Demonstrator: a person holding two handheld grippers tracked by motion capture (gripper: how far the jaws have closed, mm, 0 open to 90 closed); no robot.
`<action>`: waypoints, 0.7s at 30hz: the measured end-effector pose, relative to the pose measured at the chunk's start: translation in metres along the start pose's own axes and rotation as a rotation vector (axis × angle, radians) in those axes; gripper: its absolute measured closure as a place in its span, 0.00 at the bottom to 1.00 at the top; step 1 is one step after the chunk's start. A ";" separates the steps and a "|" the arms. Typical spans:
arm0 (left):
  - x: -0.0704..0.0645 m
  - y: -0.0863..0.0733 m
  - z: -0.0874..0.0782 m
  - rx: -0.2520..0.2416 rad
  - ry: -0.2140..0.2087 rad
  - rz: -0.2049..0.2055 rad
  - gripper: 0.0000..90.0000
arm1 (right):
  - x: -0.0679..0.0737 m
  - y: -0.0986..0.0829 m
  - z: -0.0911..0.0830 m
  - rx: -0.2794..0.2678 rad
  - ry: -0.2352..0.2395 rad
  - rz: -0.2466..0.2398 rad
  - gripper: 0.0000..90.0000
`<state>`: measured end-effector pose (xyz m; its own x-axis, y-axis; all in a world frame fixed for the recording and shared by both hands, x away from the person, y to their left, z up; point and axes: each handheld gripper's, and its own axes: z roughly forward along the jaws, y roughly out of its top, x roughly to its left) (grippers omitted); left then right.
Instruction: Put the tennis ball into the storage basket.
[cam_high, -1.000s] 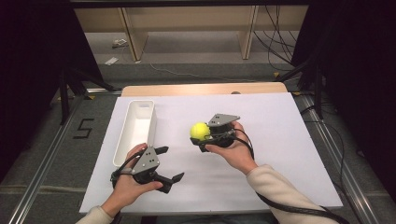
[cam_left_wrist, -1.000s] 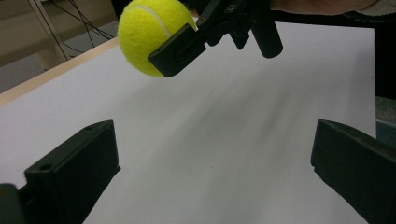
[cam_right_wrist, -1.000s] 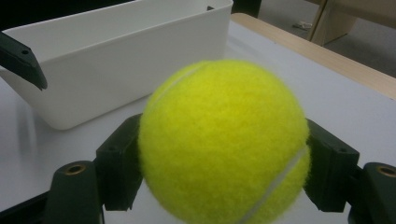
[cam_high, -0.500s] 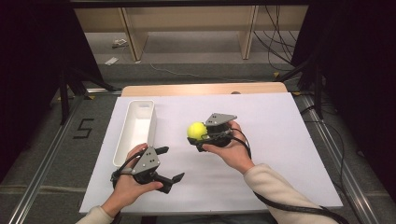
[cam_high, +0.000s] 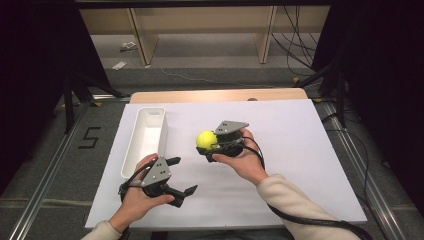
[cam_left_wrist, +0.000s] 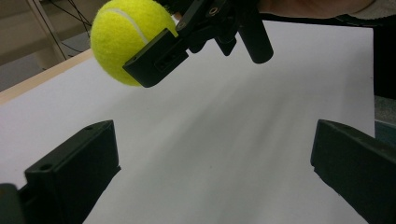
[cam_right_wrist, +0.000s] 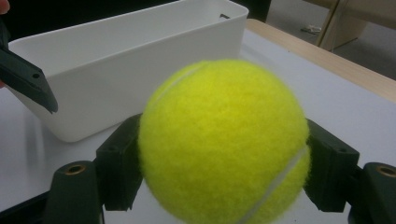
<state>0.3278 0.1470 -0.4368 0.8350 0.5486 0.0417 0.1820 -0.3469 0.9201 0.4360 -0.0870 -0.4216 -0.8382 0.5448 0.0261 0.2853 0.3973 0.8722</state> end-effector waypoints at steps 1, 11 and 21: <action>0.000 0.000 0.000 0.000 0.000 0.000 0.00 | 0.000 0.000 0.000 -0.001 -0.001 -0.004 0.30; 0.000 0.000 0.000 0.001 0.000 0.001 0.01 | 0.002 0.004 0.004 -0.005 0.004 -0.006 0.30; 0.000 0.000 0.000 0.001 0.000 0.003 0.01 | 0.004 0.008 0.006 -0.011 0.008 -0.011 0.30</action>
<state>0.3277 0.1470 -0.4367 0.8354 0.5478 0.0443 0.1800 -0.3488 0.9198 0.4372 -0.0772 -0.4178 -0.8448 0.5346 0.0204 0.2711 0.3949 0.8778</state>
